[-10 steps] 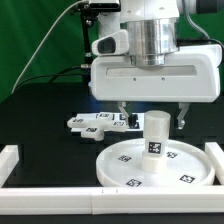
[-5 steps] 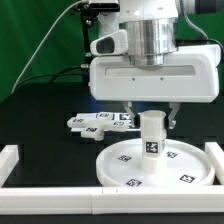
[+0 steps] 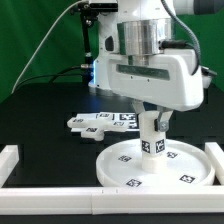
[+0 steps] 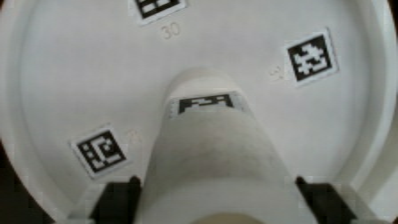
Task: Assemble round table
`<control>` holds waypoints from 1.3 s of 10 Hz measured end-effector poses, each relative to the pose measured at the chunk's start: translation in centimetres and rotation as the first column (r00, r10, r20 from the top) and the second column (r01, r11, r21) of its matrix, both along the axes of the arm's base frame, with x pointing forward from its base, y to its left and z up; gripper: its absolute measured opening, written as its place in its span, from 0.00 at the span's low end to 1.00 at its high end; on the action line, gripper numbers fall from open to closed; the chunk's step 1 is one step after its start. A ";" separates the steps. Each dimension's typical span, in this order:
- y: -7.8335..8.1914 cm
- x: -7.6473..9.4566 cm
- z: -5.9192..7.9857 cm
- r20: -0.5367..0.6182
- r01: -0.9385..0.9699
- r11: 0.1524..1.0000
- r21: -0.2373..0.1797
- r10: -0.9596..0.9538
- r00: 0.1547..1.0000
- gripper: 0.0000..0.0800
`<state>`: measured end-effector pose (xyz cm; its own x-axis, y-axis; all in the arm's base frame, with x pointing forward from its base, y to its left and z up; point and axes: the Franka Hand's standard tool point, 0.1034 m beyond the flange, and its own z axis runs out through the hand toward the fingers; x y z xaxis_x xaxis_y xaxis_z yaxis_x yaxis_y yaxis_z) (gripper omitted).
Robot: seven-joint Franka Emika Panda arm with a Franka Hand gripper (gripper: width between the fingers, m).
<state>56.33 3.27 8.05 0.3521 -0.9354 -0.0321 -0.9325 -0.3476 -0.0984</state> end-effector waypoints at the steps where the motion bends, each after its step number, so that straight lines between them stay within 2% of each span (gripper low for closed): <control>1: 0.0 0.0 0.0 -0.010 0.124 0.992 0.016 -0.124 0.992 0.51; 4: 0.2 -0.1 -0.1 -0.046 0.424 0.904 0.058 -0.422 0.905 0.51; 5: 0.2 -0.1 -0.1 -0.046 0.427 0.902 0.058 -0.425 0.904 0.51; 6: 0.3 -0.1 -0.1 -0.046 0.425 0.903 0.058 -0.423 0.905 0.58; 7: 0.2 -0.1 -0.1 -0.040 0.381 0.923 0.056 -0.380 0.924 0.73; 8: 0.4 0.0 0.0 -0.020 0.219 0.975 0.041 -0.218 0.976 0.73; 9: 1.0 0.1 0.0 -0.006 0.078 0.996 0.036 -0.077 0.997 0.80; 10: 1.5 0.0 -0.1 -0.002 -0.057 0.998 0.032 0.057 0.998 0.81; 13: 1.3 0.0 -0.1 0.015 -0.218 0.976 0.016 0.218 0.976 0.81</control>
Offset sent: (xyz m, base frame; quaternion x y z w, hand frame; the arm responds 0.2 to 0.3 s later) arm 0.0067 0.0036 0.0016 0.0365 -0.0318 0.2871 0.9567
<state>56.32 4.52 7.98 0.5483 -0.8353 -0.0413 -0.8328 -0.5409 -0.1177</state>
